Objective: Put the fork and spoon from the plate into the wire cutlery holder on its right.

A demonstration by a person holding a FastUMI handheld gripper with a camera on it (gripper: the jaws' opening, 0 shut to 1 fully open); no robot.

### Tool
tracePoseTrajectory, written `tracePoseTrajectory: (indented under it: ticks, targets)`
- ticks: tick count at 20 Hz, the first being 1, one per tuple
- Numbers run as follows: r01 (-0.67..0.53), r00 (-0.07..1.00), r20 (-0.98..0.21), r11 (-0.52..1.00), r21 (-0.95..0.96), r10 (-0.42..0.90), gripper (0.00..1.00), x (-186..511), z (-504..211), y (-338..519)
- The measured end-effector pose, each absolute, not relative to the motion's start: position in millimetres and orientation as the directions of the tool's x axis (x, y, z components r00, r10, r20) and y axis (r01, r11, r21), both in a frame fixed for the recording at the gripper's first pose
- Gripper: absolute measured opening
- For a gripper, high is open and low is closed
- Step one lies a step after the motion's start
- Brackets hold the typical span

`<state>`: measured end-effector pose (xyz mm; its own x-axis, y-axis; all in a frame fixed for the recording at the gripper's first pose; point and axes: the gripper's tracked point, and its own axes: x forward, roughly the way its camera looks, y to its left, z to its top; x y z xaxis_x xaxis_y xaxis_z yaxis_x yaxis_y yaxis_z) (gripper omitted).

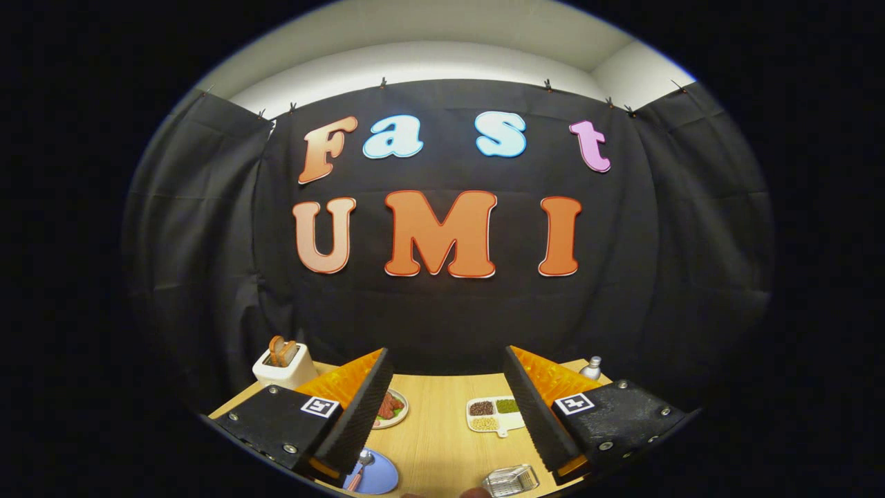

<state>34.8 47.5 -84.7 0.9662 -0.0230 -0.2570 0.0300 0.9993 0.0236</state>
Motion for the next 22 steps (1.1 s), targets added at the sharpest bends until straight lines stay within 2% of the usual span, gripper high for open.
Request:
tracePoseTrajectory:
  ticks: [4,8,18,22]
  targets:
    - [-0.026,0.921,-0.388,0.999,0.038,0.039,0.97,26,-136,86]
    - [-0.070,0.830,-0.547,0.994,0.085,0.105,0.98,6,-205,118]
    - [-0.135,0.651,-0.745,0.988,0.080,0.149,0.97,-35,-306,177]
    - [-0.149,0.552,-0.818,0.985,0.091,0.159,0.93,-58,-341,194]
